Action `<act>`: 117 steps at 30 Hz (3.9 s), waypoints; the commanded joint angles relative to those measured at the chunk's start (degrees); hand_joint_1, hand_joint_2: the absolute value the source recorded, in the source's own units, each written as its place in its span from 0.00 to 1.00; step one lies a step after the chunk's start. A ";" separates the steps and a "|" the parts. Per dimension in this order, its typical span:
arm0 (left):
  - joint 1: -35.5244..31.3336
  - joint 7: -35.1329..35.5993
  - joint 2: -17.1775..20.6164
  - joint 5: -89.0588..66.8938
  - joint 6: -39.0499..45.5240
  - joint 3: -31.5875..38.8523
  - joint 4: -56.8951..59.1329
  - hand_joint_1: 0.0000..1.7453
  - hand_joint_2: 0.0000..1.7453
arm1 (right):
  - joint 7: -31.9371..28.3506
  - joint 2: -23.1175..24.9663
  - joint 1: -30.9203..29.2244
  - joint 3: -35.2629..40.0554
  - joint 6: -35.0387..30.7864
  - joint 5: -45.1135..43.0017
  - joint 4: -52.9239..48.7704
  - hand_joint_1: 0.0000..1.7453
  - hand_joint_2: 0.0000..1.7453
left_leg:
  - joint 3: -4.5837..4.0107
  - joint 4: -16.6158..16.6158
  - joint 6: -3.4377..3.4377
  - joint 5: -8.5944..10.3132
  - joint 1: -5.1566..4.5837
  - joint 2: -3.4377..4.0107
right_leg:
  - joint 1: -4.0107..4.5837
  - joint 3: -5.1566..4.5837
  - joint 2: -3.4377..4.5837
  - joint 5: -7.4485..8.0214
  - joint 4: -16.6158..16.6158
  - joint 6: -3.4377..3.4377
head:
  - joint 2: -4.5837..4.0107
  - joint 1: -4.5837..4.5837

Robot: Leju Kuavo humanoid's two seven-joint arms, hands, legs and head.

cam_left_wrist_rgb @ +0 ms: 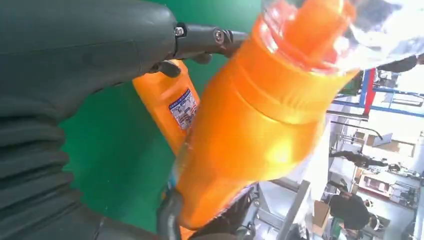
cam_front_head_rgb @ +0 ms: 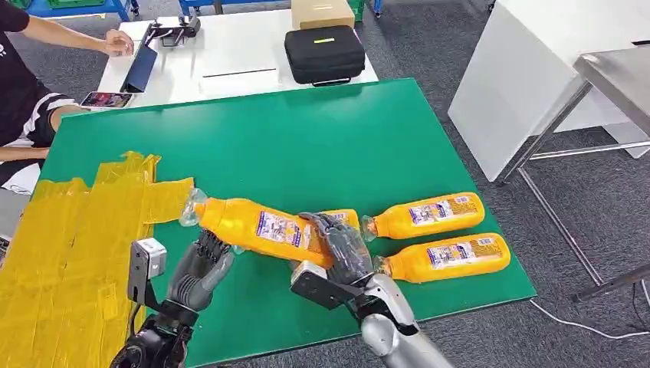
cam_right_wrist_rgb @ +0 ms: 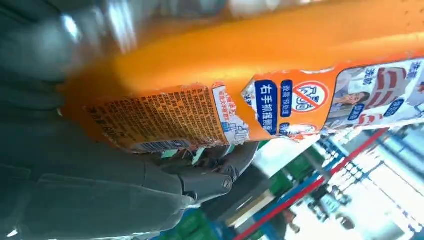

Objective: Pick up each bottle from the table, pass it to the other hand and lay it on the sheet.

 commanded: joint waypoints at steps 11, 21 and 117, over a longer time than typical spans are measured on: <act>-2.40 0.33 0.25 1.30 0.17 -0.92 4.79 0.00 1.00 | -0.86 0.56 -7.15 11.68 3.66 1.17 9.42 1.00 1.00 | 0.32 -0.12 -0.10 -0.07 0.01 0.05 | -0.01 0.32 0.28 -0.06 -0.12 -0.13 | -0.02 0.00; -0.22 -2.35 0.82 -0.21 1.02 1.72 0.82 0.00 1.00 | -1.07 0.24 -8.55 14.41 5.59 -0.37 11.88 1.00 1.00 | 0.15 -0.05 -0.05 -0.05 0.03 0.02 | 0.01 0.17 0.18 -0.04 -0.07 -0.07 | -0.02 0.00; -18.30 12.02 21.85 -104.69 -3.77 -4.50 29.87 1.00 1.00 | -6.03 -6.55 6.92 -6.40 -8.09 -0.04 -23.08 0.00 1.00 | 0.04 -0.14 -0.23 0.21 0.15 -0.23 | 0.11 0.03 -0.01 0.03 -0.13 -0.28 | -0.02 -0.09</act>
